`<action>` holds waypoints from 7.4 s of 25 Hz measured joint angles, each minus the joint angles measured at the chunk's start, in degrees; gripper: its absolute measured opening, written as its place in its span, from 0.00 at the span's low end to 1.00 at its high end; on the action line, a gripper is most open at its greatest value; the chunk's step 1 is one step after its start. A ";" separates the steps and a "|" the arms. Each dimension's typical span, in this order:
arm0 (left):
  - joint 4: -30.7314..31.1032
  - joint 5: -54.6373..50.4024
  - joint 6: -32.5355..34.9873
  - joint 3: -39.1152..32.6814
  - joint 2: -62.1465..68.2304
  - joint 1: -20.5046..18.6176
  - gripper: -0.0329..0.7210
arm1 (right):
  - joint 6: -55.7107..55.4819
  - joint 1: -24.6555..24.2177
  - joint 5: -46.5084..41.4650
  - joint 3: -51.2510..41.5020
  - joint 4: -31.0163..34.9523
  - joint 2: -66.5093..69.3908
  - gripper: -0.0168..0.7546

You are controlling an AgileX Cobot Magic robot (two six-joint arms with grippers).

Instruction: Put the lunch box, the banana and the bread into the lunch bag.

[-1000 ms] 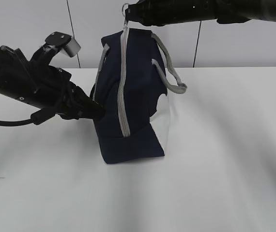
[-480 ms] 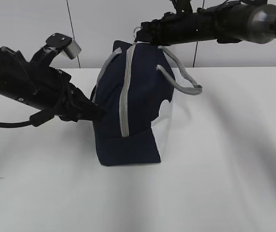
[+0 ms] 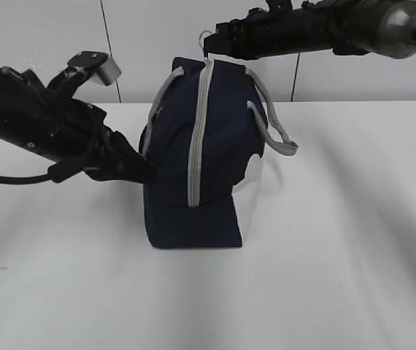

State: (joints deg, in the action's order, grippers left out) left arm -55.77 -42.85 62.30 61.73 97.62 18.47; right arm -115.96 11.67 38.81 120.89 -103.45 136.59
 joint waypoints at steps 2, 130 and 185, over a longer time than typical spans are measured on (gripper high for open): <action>0.20 -1.19 -3.26 1.70 0.00 -0.81 0.26 | 0.00 -0.08 0.85 0.49 -0.18 0.04 0.03; 9.74 -18.74 -27.00 47.45 18.31 -0.65 0.05 | -7.07 -3.70 16.60 10.17 6.92 8.99 0.03; 41.74 -28.94 -59.20 29.00 -13.65 -1.89 0.54 | -22.68 -4.98 31.89 -30.71 -2.52 -42.15 0.49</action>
State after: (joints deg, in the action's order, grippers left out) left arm -14.03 -71.79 3.09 90.73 83.97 16.59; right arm -138.64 6.68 70.70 90.18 -105.97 94.45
